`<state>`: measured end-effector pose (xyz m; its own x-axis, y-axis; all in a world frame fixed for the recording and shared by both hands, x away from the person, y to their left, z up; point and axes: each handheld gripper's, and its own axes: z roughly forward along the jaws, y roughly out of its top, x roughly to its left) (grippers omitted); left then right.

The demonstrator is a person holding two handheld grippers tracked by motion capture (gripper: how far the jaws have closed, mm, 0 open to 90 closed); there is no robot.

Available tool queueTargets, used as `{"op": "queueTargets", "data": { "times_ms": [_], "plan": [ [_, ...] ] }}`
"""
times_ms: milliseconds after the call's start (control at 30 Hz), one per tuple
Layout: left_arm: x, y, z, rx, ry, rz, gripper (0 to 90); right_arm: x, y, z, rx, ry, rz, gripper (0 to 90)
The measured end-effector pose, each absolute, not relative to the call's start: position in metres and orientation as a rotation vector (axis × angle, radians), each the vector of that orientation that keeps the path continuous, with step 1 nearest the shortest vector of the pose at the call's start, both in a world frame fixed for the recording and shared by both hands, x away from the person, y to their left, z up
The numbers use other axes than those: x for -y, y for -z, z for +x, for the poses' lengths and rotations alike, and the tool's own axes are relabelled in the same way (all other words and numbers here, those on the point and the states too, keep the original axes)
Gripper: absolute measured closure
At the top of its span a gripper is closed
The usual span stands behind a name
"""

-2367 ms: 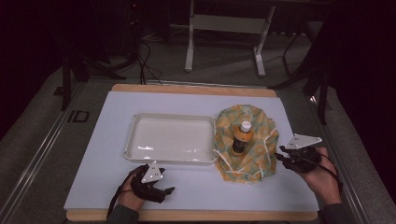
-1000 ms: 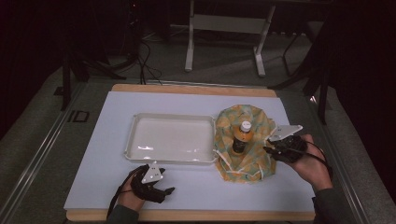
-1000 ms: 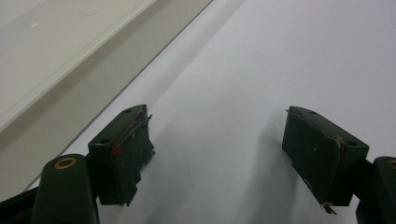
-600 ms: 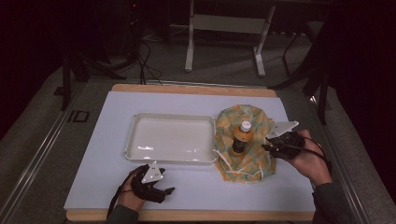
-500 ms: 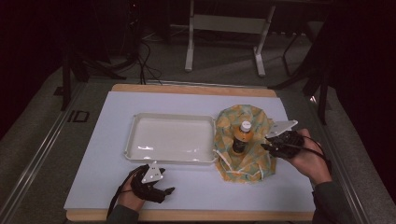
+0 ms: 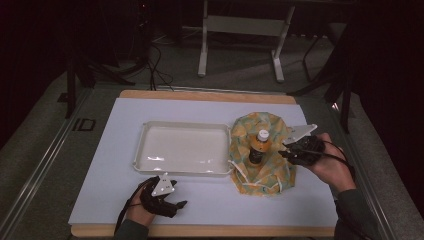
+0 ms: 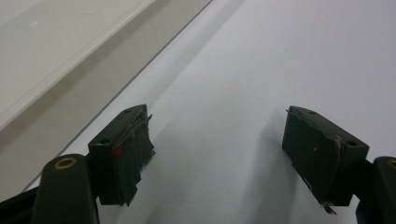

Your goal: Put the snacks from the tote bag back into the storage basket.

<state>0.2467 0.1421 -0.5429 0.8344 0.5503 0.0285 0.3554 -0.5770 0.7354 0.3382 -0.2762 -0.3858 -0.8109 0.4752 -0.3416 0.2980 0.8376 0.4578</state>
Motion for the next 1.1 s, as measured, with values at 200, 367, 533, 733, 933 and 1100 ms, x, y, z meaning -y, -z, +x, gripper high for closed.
{"op": "queueTargets", "data": {
  "times_ms": [200, 367, 533, 733, 933, 1100],
  "plan": [
    [-0.142, 0.543, 0.247, -0.658, -0.327, 2.243, 23.6, 0.272, 0.385, 0.341, -2.576, -0.512, 0.553, 65.9],
    [-0.142, 0.543, 0.247, -0.658, -0.327, 2.242, 23.6, 0.269, 0.383, 0.344, -2.575, -0.515, 0.543, 65.6],
    [-0.142, 0.543, 0.247, -0.658, -0.329, 2.243, 23.6, 0.264, 0.383, 0.346, -2.580, -0.513, 0.531, 65.3],
    [-0.142, 0.543, 0.247, -0.657, -0.327, 2.242, 23.6, 0.259, 0.381, 0.348, -2.580, -0.502, 0.527, 64.8],
    [-0.142, 0.543, 0.247, -0.657, -0.329, 2.243, 23.6, 0.257, 0.378, 0.350, -2.580, -0.495, 0.517, 64.9],
    [-0.142, 0.543, 0.247, -0.657, -0.328, 2.243, 23.6, 0.255, 0.376, 0.353, -2.586, -0.491, 0.523, 64.7]
  ]
}}
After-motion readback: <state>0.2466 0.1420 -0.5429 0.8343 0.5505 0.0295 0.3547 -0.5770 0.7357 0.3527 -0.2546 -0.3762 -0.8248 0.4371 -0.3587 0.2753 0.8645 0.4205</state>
